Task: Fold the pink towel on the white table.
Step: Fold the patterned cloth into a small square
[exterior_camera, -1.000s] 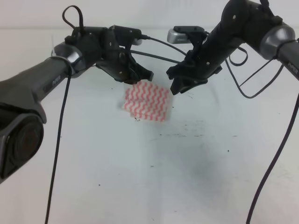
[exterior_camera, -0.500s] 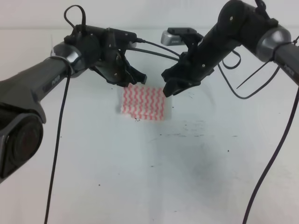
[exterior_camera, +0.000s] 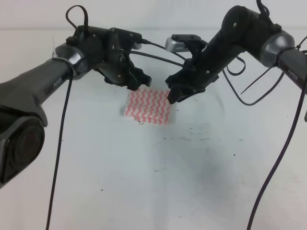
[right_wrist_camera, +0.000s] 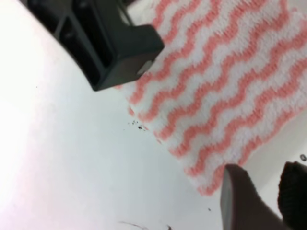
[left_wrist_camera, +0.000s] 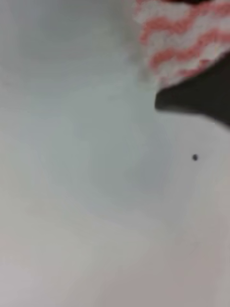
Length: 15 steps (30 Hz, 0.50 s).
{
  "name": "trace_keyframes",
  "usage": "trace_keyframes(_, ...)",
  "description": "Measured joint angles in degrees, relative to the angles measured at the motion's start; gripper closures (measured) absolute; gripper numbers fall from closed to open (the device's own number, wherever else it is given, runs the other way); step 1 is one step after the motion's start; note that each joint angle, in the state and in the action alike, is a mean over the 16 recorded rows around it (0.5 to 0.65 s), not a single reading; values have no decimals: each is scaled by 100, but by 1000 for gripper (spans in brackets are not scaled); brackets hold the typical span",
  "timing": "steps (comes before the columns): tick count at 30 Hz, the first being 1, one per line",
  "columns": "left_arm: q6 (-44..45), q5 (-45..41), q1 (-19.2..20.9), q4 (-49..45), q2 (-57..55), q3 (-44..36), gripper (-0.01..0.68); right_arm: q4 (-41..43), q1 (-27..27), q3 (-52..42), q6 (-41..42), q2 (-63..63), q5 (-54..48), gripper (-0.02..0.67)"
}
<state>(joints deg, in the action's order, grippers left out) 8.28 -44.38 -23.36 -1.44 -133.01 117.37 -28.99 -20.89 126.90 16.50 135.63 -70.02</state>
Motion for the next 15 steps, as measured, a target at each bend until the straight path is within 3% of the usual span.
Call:
trace_keyframes(3, -88, -85, 40, -56, 44, 0, 294, 69, 0, 0, -25, -11, 0, 502)
trace_keyframes(7, -199, -164, 121, -134, 229, -1, 286, 184, -1, 1, -83, -112, 31, 545)
trace_keyframes(15, -286, -196, 291, -261, 1068, -65, 491, 415, -1, 1, -222, -552, 310, 636)
